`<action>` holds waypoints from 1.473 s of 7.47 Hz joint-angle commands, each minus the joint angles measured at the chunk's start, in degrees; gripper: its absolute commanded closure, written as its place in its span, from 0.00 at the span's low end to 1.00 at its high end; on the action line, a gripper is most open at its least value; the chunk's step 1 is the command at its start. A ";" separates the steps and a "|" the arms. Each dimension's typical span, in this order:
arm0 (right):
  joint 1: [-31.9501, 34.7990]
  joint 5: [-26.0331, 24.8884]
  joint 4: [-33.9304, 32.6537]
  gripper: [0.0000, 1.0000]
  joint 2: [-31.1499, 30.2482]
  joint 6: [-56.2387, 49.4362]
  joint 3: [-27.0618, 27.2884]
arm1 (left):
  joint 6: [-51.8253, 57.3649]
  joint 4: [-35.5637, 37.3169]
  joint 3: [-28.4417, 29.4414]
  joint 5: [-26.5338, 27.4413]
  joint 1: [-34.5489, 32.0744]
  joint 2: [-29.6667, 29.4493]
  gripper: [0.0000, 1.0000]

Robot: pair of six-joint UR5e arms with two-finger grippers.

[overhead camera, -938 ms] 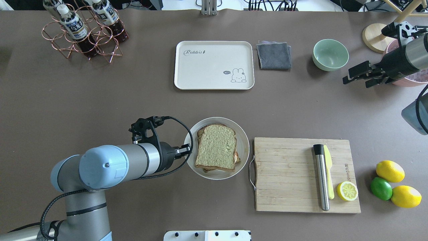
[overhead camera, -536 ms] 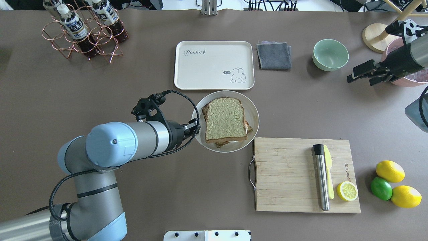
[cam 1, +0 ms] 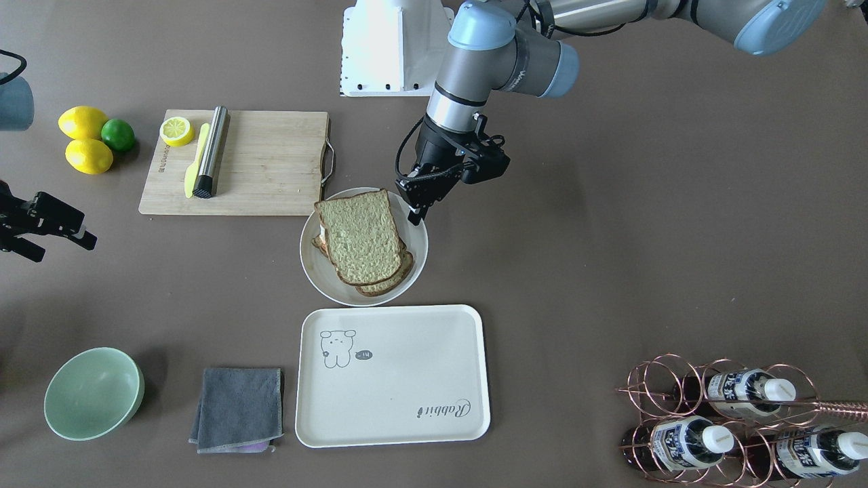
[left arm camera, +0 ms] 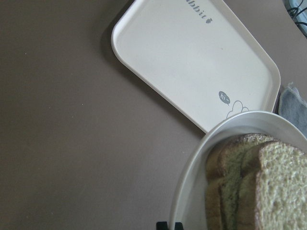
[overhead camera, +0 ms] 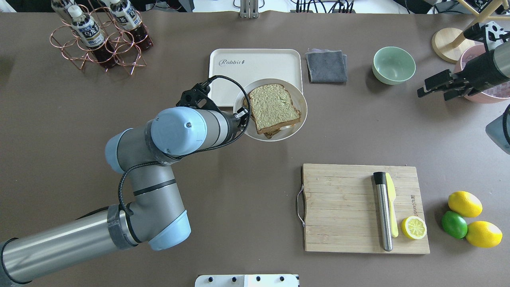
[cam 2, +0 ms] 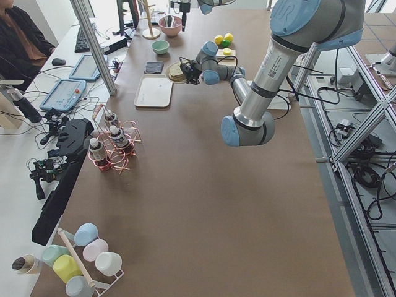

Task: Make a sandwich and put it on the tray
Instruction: 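Carry the plate with the left gripper and lower it onto the white tray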

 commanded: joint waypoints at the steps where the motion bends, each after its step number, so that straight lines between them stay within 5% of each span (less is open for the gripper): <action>1: 0.47 0.68 -0.01 0.01 -0.11 -0.05 -0.06 | -0.41 -0.48 11.94 0.15 -3.90 -6.43 1.00; 7: 1.18 1.21 0.08 0.01 -0.28 -0.05 0.12 | 0.38 -14.40 34.53 0.41 -7.51 -13.56 1.00; 9: 1.44 1.39 0.08 0.01 -0.37 -0.05 0.12 | 0.29 -16.21 35.89 1.12 -7.42 -13.74 1.00; 10: 1.53 1.56 0.08 0.01 -0.37 -0.05 0.12 | 0.55 -16.21 35.89 1.20 -7.16 -13.74 0.03; 11: 1.79 1.74 -0.01 0.01 -0.37 -0.05 -0.06 | 0.56 -16.21 35.37 1.29 -6.99 -13.74 0.02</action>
